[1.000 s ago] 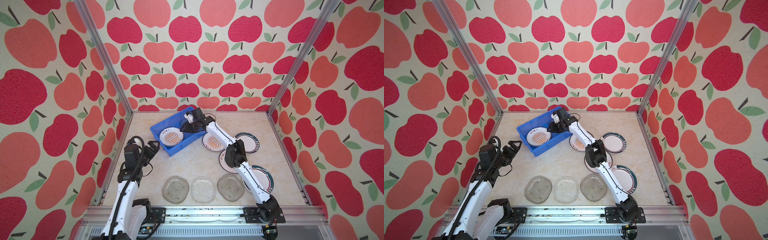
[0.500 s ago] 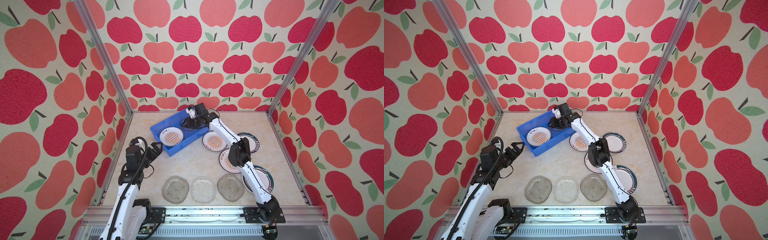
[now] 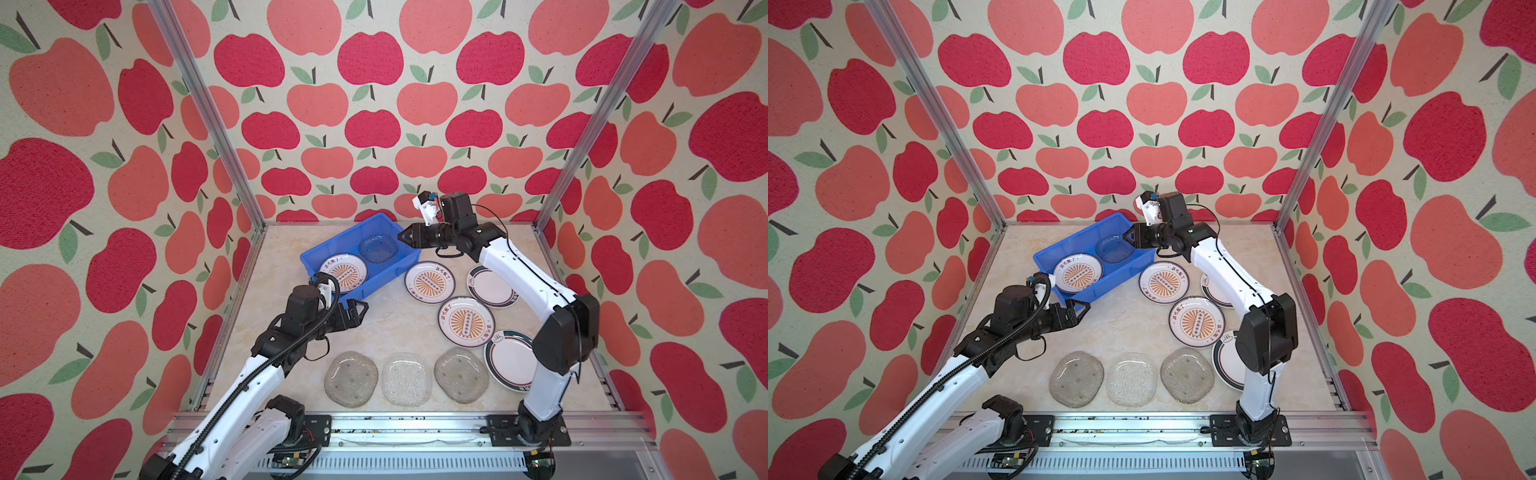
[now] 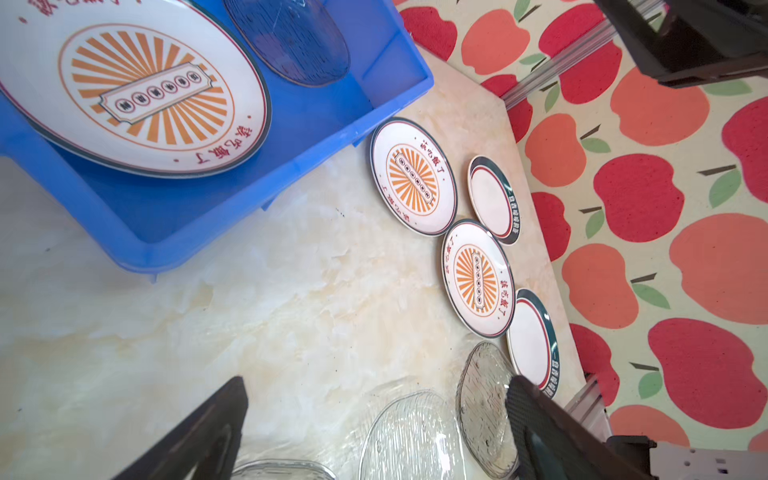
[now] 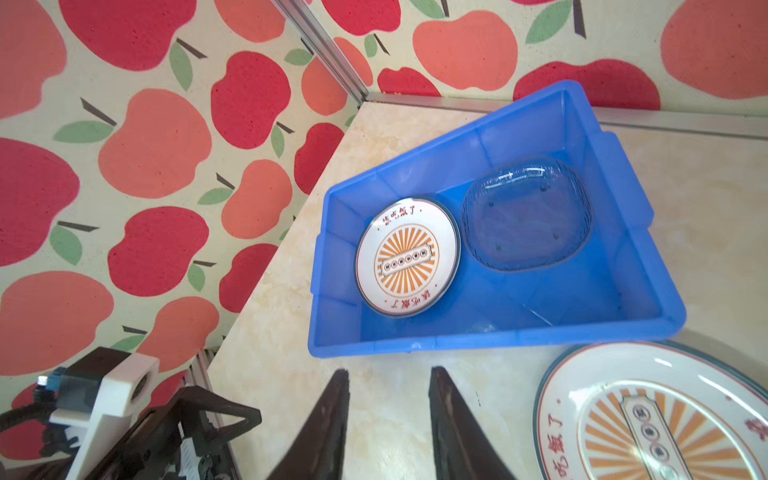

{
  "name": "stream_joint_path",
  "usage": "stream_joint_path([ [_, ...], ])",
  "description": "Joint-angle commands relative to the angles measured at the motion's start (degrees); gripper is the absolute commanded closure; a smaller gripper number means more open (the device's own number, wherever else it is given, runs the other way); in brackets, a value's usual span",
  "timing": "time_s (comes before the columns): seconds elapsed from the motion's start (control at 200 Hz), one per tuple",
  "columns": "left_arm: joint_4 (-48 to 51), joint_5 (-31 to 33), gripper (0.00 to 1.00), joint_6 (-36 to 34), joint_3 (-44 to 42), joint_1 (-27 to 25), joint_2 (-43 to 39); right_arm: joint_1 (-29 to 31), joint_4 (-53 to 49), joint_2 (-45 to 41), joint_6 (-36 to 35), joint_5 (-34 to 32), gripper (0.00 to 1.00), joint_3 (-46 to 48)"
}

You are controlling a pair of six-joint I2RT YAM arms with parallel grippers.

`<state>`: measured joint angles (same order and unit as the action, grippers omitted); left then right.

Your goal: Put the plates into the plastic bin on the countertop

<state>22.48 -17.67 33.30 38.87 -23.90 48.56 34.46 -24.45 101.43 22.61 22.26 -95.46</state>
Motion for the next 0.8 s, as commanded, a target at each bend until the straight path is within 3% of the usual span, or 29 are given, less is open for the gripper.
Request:
stream_joint_path([
  [0.0, 12.68, 7.39, 0.04, 1.65, 2.46, -1.66, -1.00, 1.76, -2.02, -4.14, -4.08, -3.28, 0.67, 7.46],
  [0.225, 14.66, 6.69, 0.04, 9.76, -4.84, -1.29, -14.67, 10.95, -16.06, -2.50, -12.50, 1.44, 0.67, 10.63],
  [0.415, 12.13, 3.96, 0.04, 14.91, -9.30, 0.91, -23.43, 18.25, -17.16, 3.52, -14.00, 7.83, 0.67, 11.19],
  [0.525, 13.86, 4.28, 0.04, 15.57, -9.86, 1.70, -26.72, 22.56, -18.89, 8.24, -15.66, 8.00, 0.64, 9.84],
  [0.795, 16.68, 4.35, 0.03, 15.66, -10.05, 3.08, -30.16, 25.34, -16.47, 14.99, -15.49, 11.37, 0.62, 10.20],
])
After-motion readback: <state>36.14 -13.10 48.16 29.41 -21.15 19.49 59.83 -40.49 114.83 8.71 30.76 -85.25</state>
